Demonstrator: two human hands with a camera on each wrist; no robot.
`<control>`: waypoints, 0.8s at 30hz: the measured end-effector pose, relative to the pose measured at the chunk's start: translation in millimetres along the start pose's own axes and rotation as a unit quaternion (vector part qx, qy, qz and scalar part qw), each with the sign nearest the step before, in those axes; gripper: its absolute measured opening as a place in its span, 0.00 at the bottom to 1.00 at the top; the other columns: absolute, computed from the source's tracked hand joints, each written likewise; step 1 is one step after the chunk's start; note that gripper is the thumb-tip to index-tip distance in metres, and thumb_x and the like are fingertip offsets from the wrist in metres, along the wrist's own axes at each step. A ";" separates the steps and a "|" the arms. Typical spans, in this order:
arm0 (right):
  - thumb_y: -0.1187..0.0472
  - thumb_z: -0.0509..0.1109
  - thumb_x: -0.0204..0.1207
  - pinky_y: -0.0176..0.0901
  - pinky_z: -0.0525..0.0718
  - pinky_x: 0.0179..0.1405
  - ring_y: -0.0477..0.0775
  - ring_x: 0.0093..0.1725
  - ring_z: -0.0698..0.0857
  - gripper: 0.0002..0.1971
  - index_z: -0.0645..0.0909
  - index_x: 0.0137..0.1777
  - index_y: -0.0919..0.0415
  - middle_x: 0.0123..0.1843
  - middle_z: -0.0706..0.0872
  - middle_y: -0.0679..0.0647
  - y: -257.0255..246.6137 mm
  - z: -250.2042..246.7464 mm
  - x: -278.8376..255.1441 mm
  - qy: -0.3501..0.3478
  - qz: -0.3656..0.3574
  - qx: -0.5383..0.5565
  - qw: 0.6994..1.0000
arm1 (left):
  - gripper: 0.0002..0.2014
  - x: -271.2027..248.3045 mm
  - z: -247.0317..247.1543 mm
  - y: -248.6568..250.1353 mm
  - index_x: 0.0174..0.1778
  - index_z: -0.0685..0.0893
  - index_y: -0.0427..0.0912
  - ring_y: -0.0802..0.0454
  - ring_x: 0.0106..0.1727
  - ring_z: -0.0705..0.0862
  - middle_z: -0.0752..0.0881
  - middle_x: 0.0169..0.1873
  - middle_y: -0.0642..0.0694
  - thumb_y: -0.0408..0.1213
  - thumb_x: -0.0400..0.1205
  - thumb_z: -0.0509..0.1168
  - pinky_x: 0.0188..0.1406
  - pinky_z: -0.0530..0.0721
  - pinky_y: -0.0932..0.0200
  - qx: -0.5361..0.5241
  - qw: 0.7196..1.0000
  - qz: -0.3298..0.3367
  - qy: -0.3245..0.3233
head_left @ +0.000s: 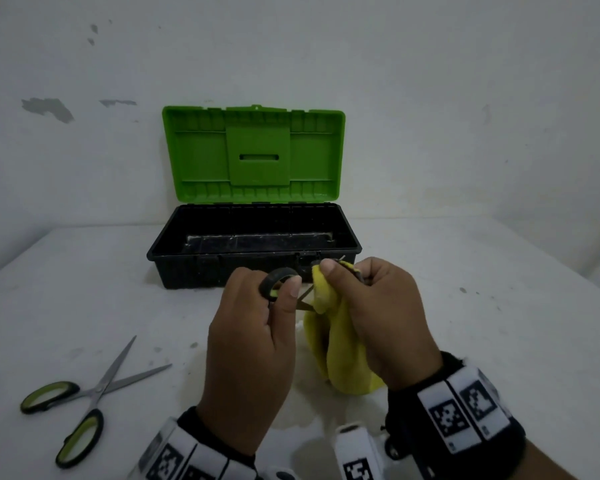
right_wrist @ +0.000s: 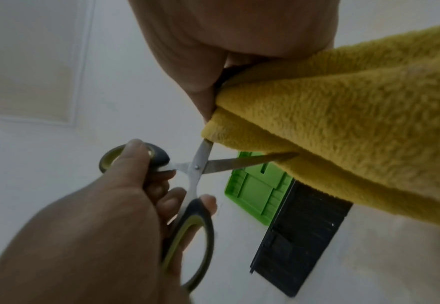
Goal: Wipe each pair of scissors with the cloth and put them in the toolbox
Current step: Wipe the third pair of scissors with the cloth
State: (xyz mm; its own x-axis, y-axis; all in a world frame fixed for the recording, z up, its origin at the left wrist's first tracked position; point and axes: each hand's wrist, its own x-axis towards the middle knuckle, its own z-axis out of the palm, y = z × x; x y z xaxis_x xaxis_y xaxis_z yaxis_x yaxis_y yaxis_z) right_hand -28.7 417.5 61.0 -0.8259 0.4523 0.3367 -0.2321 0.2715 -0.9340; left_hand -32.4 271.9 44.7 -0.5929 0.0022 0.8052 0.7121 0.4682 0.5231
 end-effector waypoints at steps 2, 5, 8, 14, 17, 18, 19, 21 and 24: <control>0.53 0.80 0.74 0.26 0.75 0.24 0.38 0.23 0.77 0.18 0.78 0.28 0.55 0.21 0.79 0.43 -0.4 3.6 -8.9 -0.039 0.003 0.011 0.999 | 0.13 0.4 0.2 -1.9 0.42 0.78 0.39 0.58 0.28 0.77 0.78 0.30 0.46 0.44 0.86 0.57 0.31 0.76 0.74 0.005 1.000 0.004 -0.001; 0.51 0.80 0.73 0.27 0.77 0.25 0.39 0.24 0.79 0.17 0.79 0.29 0.56 0.23 0.81 0.45 -0.8 6.1 -13.6 -0.055 0.002 0.003 0.998 | 0.14 -0.1 -0.6 -4.2 0.41 0.78 0.38 0.55 0.29 0.75 0.77 0.30 0.47 0.44 0.85 0.57 0.31 0.75 0.74 0.011 1.000 0.013 -0.006; 0.51 0.80 0.73 0.27 0.70 0.21 0.39 0.20 0.71 0.23 0.71 0.24 0.52 0.18 0.72 0.41 6.8 -0.2 1.9 0.009 0.001 0.000 1.000 | 0.14 -1.6 -1.7 -6.0 0.38 0.76 0.38 0.54 0.29 0.71 0.74 0.31 0.47 0.43 0.85 0.58 0.29 0.74 0.71 0.018 1.000 0.024 -0.004; 0.51 0.79 0.74 0.26 0.75 0.23 0.38 0.23 0.76 0.19 0.76 0.27 0.52 0.21 0.78 0.41 2.8 2.3 -6.6 -0.056 0.006 -0.003 0.998 | 0.16 1.8 -6.4 -5.3 0.40 0.80 0.35 0.55 0.31 0.73 0.76 0.31 0.47 0.43 0.85 0.57 0.32 0.75 0.74 0.026 0.999 0.039 -0.002; 0.50 0.80 0.73 0.31 0.72 0.22 0.43 0.22 0.72 0.22 0.72 0.27 0.55 0.21 0.73 0.45 1.9 -4.7 6.7 -0.009 0.008 0.001 1.000 | 0.16 1.4 -7.3 -3.3 0.39 0.80 0.34 0.54 0.30 0.71 0.75 0.32 0.47 0.42 0.85 0.58 0.31 0.74 0.71 0.035 0.998 0.056 -0.004; 0.50 0.80 0.73 0.34 0.72 0.23 0.44 0.23 0.71 0.23 0.72 0.26 0.55 0.22 0.72 0.46 3.4 -6.8 10.6 0.005 0.007 0.006 1.000 | 0.16 1.4 -7.0 -3.0 0.39 0.80 0.34 0.55 0.30 0.70 0.74 0.33 0.47 0.42 0.85 0.58 0.30 0.74 0.70 0.037 0.998 0.059 -0.004; 0.49 0.80 0.73 0.35 0.71 0.24 0.45 0.24 0.71 0.23 0.71 0.26 0.55 0.22 0.72 0.46 4.0 -7.5 11.6 0.011 0.006 0.009 1.000 | 0.16 2.1 -7.0 -3.2 0.39 0.81 0.34 0.55 0.30 0.70 0.74 0.33 0.48 0.42 0.85 0.58 0.30 0.74 0.70 0.037 0.997 0.061 -0.003; 0.51 0.80 0.74 0.31 0.71 0.23 0.41 0.22 0.71 0.22 0.72 0.26 0.54 0.19 0.72 0.42 2.4 -4.9 4.5 -0.007 -0.002 0.009 1.000 | 0.17 3.7 -7.4 -3.8 0.39 0.81 0.33 0.56 0.30 0.70 0.73 0.34 0.50 0.43 0.86 0.57 0.31 0.73 0.73 0.037 0.997 0.066 0.000; 0.53 0.79 0.74 0.24 0.72 0.22 0.37 0.21 0.75 0.19 0.76 0.27 0.54 0.18 0.76 0.40 -1.2 -1.4 -7.0 -0.052 -0.005 -0.001 0.999 | 0.21 4.9 -9.4 -2.1 0.38 0.80 0.33 0.56 0.31 0.68 0.72 0.34 0.51 0.45 0.88 0.54 0.32 0.72 0.75 0.038 0.996 0.078 -0.001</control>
State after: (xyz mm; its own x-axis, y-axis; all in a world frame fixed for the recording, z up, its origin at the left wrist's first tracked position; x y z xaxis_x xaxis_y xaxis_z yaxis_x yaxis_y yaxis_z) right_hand -21.9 415.2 59.9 -0.8725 0.3585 0.3320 -0.2398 0.2778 -0.9302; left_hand -33.3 262.6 50.1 -0.4783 0.0822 0.8743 0.7649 0.5281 0.3688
